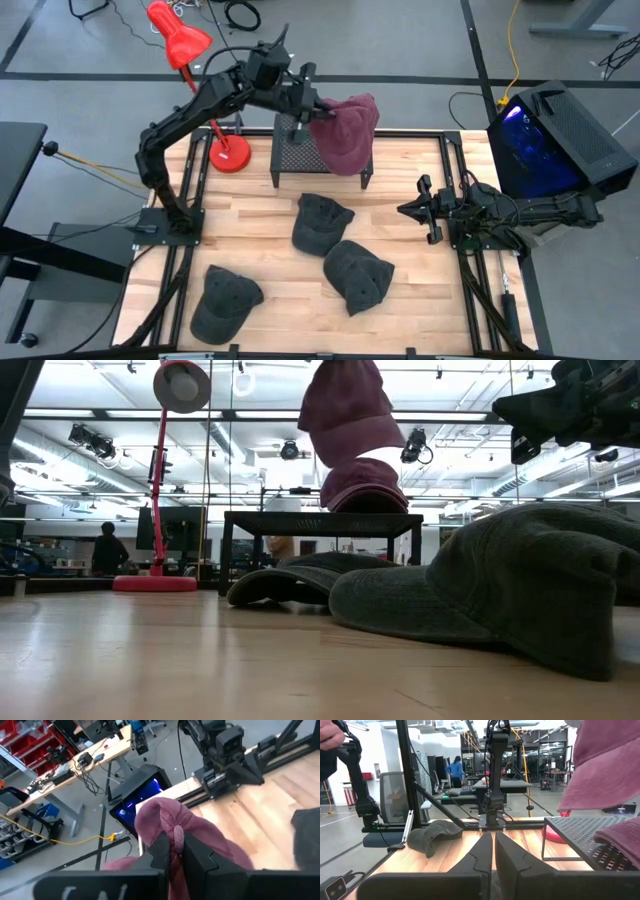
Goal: Pick & Place hat
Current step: Stack the red cap on top of the red cap on the shelf
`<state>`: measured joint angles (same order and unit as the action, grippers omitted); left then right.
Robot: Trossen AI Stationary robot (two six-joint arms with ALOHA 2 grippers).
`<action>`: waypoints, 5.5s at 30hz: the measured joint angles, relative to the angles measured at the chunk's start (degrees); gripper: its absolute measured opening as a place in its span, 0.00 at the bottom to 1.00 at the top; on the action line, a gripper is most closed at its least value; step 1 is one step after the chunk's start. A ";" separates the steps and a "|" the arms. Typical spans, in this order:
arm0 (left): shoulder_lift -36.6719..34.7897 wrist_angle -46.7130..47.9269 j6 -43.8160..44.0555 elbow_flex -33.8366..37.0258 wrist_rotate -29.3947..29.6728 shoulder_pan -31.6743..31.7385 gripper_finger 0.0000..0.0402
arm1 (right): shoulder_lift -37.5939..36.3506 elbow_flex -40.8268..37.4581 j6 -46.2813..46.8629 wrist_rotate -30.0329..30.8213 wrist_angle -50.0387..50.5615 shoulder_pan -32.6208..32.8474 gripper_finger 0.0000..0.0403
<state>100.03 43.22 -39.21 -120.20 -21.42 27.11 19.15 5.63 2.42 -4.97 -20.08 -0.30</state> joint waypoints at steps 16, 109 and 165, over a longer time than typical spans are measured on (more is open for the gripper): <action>4.77 -4.00 -1.54 0.00 -0.78 3.31 0.08 | -0.01 0.00 0.00 -0.02 0.03 0.00 0.06; 14.52 -17.86 1.33 0.09 10.60 6.00 0.43 | -0.02 0.00 0.00 -0.02 0.00 0.00 0.06; 17.31 -18.90 14.48 0.09 2.28 7.82 0.01 | 0.00 0.00 0.00 0.00 0.02 0.00 0.06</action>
<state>117.34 24.32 -24.73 -120.11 -19.14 34.93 19.16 5.63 2.41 -4.97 -20.06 -0.30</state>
